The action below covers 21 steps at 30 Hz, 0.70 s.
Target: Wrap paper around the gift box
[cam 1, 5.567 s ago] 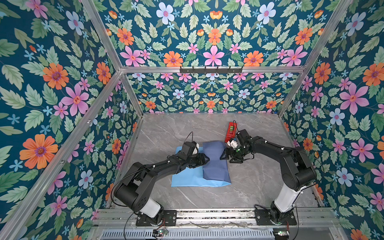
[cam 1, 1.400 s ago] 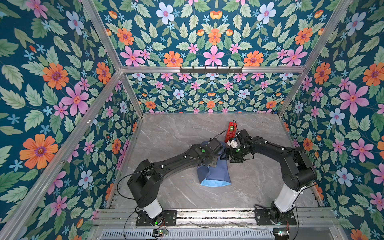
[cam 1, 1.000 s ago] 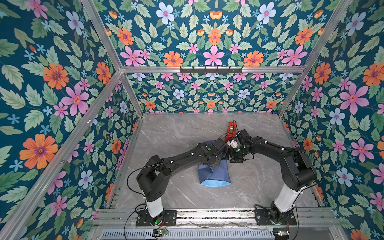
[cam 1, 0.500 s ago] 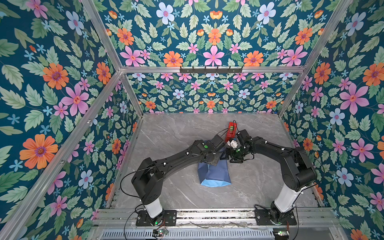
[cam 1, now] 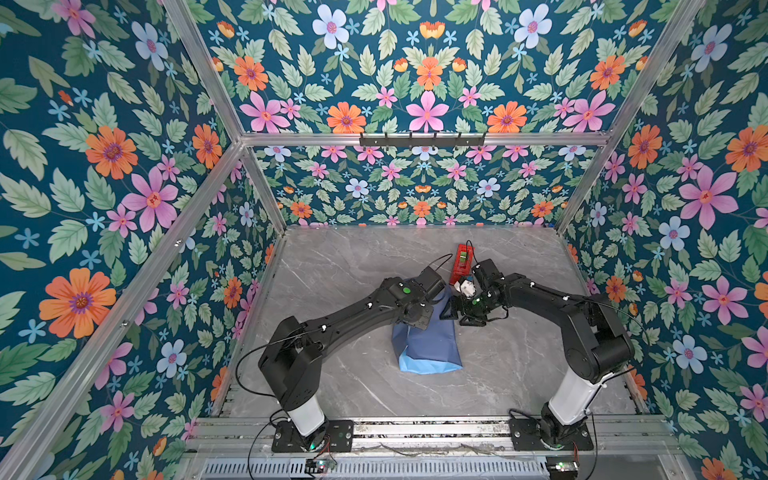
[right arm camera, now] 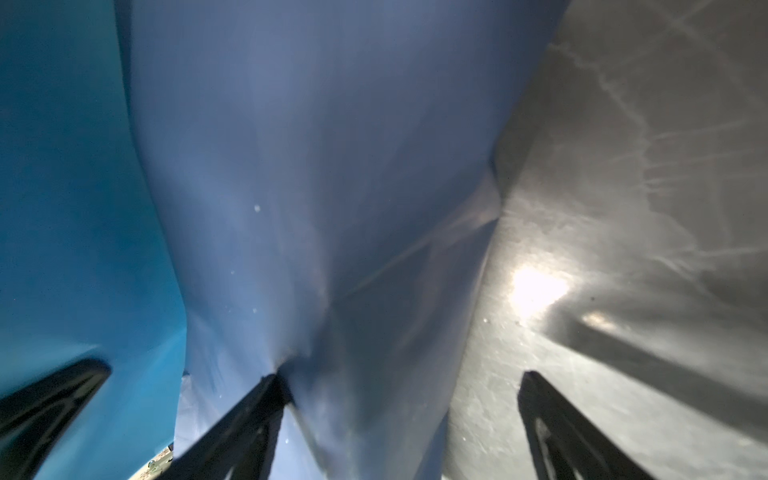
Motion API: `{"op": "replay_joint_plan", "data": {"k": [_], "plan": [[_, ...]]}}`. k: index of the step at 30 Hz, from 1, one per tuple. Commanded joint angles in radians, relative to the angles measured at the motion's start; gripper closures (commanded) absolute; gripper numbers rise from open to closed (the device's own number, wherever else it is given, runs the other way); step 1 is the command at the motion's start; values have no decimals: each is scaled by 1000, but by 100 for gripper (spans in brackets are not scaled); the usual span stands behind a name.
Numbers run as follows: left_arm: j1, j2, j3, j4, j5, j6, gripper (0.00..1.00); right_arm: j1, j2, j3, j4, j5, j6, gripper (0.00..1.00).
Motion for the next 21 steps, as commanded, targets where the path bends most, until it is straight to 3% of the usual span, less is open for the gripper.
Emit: {"op": "replay_joint_plan", "data": {"k": [1,11,21], "plan": [[0,27,31,-25,-5,34,100,4,12,-10,-78,161,1,12],[0,113,87,-73,45,90,100,3,12,-4,-81,163,-1,12],[0,108,54,-48,126,103,100,4,9,-3,-85,164,1,12]]}}
